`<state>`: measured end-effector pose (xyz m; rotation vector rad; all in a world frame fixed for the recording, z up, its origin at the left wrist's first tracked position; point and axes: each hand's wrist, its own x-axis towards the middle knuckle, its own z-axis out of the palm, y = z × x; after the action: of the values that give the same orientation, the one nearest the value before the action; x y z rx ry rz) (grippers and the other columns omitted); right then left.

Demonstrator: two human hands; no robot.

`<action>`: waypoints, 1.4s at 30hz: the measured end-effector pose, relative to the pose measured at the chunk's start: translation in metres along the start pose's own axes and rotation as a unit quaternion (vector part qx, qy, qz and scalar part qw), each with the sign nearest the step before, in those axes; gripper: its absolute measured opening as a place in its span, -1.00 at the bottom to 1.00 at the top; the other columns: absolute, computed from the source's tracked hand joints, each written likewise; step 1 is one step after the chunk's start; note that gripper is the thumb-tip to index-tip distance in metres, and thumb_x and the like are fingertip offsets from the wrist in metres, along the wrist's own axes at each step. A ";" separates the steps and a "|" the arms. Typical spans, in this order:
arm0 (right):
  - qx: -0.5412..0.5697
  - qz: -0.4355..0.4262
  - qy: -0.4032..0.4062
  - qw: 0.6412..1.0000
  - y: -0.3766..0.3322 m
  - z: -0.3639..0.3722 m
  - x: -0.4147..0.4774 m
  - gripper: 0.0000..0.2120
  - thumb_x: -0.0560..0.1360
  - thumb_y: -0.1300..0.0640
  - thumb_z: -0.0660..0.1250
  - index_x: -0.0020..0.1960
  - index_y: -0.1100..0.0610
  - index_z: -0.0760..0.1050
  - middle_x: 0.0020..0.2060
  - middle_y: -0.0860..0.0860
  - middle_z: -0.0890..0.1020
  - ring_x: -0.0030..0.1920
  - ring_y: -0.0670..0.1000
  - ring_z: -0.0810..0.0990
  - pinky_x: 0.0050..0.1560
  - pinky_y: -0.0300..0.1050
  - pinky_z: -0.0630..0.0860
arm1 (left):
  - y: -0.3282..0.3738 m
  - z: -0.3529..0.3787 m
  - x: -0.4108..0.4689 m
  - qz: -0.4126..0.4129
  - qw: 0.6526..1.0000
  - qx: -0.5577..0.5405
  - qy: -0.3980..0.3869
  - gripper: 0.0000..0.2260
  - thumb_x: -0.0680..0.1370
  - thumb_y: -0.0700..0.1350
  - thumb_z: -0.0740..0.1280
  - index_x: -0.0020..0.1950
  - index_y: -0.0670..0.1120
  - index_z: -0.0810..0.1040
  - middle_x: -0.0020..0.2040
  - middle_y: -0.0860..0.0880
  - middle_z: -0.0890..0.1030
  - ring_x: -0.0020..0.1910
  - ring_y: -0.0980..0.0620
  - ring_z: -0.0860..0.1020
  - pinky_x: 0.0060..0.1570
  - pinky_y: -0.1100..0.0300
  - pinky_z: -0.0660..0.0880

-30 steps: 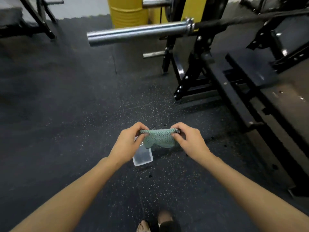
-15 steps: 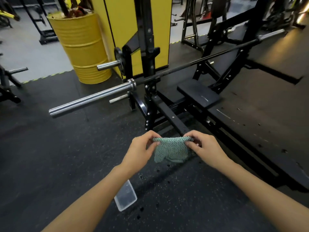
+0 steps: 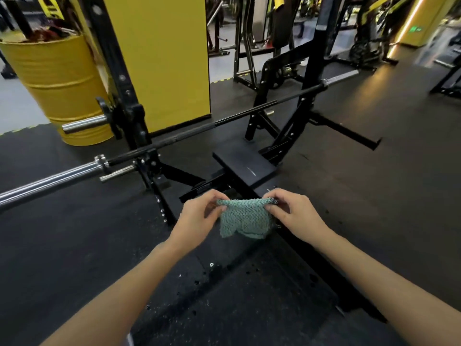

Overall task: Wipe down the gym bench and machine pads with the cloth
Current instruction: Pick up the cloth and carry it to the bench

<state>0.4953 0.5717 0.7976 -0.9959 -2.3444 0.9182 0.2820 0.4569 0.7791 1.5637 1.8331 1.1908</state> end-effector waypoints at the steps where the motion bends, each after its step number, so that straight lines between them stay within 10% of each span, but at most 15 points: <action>1: 0.005 0.002 0.007 1.000 0.009 -0.009 0.008 -0.83 0.55 0.21 0.39 -0.04 -0.08 0.55 -0.17 -0.07 0.67 -0.25 -0.16 0.54 -0.16 -0.33 0.41 | 0.003 0.008 0.013 0.001 1.000 0.001 -0.001 -0.90 0.59 -0.22 0.37 0.05 -0.04 0.59 -0.13 -0.06 0.67 -0.13 -0.08 0.63 -0.05 0.04 0.54; 14: 0.027 0.031 0.037 0.998 0.113 -0.043 0.160 -0.86 0.55 0.24 0.36 0.01 0.01 0.60 -0.13 -0.19 0.65 -0.10 -0.18 0.61 -0.04 -0.26 0.49 | -0.041 0.068 0.193 -0.007 1.000 -0.019 0.021 -0.88 0.59 -0.27 0.35 0.05 -0.07 0.59 -0.11 0.04 0.66 -0.08 0.18 0.62 -0.08 0.39 0.51; 31: 0.025 0.077 -0.059 0.995 0.237 0.024 0.433 -0.85 0.55 0.26 0.36 0.03 0.04 0.60 -0.16 -0.20 0.62 -0.18 -0.30 0.55 -0.16 -0.46 0.39 | -0.208 0.085 0.413 -0.122 0.991 -0.042 0.039 -0.88 0.60 -0.24 0.33 0.06 -0.05 0.60 -0.05 0.03 0.66 -0.02 0.07 0.63 0.06 0.07 0.57; 42: -0.004 0.054 -0.100 0.993 0.341 0.122 0.544 -0.82 0.52 0.29 0.38 0.07 0.10 0.62 -0.12 -0.08 0.65 -0.06 -0.04 0.63 0.06 -0.05 0.57 | -0.352 0.132 0.479 -0.174 0.979 -0.038 0.099 -0.82 0.60 -0.23 0.33 0.00 0.07 0.57 -0.09 0.07 0.63 -0.11 0.17 0.57 -0.15 0.39 0.46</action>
<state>0.2272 1.1090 0.5388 -1.0878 -2.4789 1.0976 0.0663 0.9579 0.5090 1.0569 2.0551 1.2647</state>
